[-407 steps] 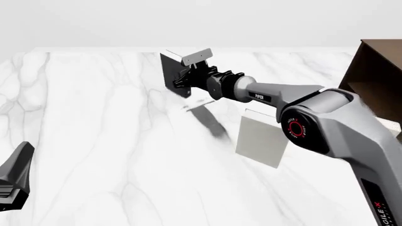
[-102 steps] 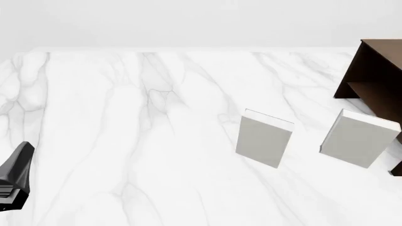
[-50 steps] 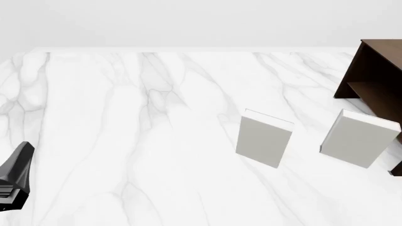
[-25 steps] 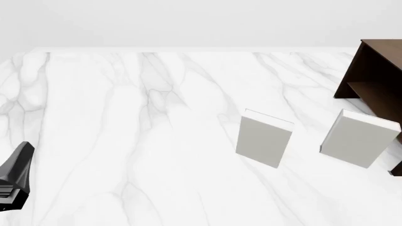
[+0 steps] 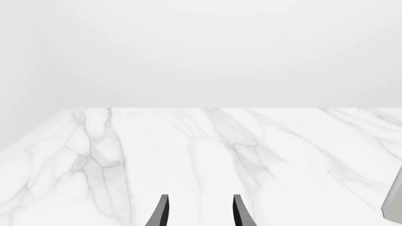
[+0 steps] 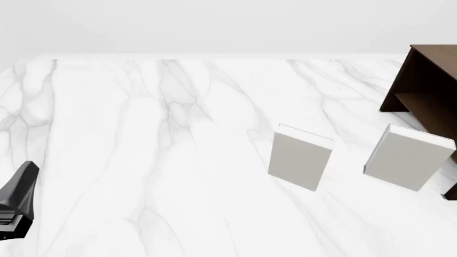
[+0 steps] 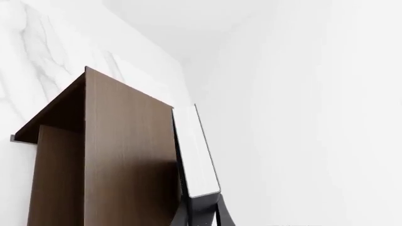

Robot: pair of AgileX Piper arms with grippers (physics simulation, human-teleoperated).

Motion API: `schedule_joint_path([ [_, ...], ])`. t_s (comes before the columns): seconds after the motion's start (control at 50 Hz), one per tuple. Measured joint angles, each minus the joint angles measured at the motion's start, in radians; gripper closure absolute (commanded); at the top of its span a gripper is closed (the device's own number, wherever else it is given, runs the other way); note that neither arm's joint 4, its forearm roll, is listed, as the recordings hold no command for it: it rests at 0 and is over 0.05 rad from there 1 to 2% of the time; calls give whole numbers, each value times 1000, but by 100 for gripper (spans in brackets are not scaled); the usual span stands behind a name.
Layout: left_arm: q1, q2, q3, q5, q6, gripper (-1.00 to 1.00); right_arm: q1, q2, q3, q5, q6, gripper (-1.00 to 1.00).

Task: Pick up the book on the left and place it on top of the shelf.

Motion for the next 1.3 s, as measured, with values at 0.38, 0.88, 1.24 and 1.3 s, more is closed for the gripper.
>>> schedule_joint_path([
  [0.38,0,0,0,0,0,-100,8,12,34,-3,48,-100],
  [0.88,0,0,0,0,0,-100,50,-172,187,15,166,-100],
  [1.24,0,0,0,0,0,-100,97,-263,239,11,240,-100],
  [1.3,0,0,0,0,0,-100,106,-278,245,6,257,-100],
])
